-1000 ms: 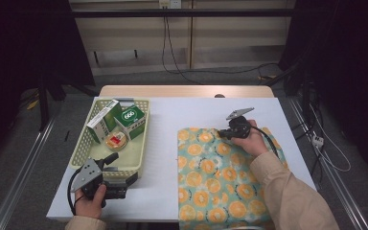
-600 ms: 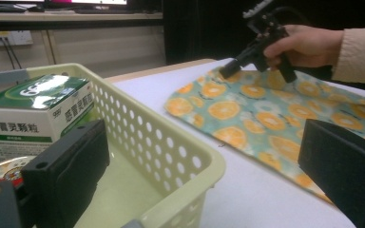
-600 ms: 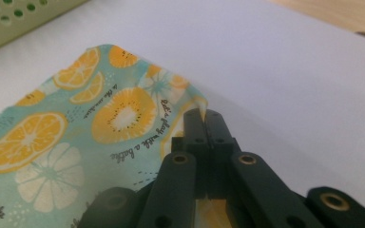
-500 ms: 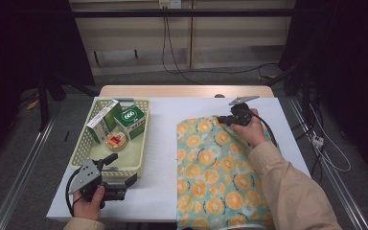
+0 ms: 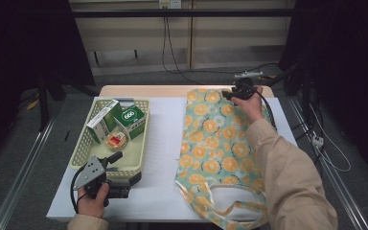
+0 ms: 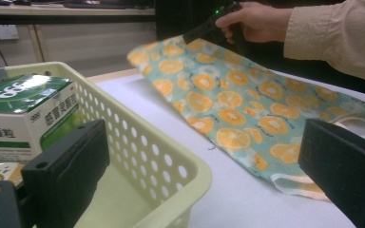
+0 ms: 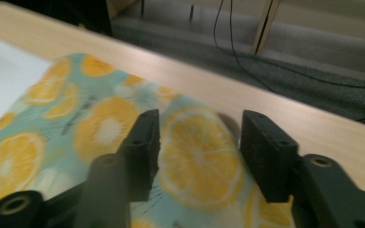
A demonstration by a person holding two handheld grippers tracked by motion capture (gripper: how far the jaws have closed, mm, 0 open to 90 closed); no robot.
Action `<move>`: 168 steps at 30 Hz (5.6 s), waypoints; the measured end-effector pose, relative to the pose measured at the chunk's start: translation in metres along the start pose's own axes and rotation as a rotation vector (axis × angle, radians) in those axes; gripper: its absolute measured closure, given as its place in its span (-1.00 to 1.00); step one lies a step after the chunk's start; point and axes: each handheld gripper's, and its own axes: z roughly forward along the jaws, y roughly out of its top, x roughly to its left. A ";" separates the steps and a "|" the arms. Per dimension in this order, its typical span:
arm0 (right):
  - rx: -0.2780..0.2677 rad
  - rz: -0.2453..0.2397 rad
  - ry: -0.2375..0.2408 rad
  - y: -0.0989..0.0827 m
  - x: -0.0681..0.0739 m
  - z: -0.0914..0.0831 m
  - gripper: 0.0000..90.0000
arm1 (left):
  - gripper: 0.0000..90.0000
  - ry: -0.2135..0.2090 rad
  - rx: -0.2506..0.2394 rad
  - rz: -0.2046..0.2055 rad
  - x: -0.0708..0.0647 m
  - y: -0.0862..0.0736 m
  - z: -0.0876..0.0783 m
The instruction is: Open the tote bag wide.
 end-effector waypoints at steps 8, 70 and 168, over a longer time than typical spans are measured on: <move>0.029 -0.092 0.109 -0.028 0.043 -0.032 -0.35 | -0.93 -0.006 -0.009 -0.010 -0.001 -0.001 0.001; 0.131 -0.293 0.531 -0.160 0.130 -0.150 -0.28 | -0.94 0.002 0.039 0.002 -0.006 -0.006 0.001; 0.139 -0.368 0.684 -0.116 0.208 -0.112 0.26 | -0.95 -0.002 0.045 0.005 -0.009 -0.003 -0.001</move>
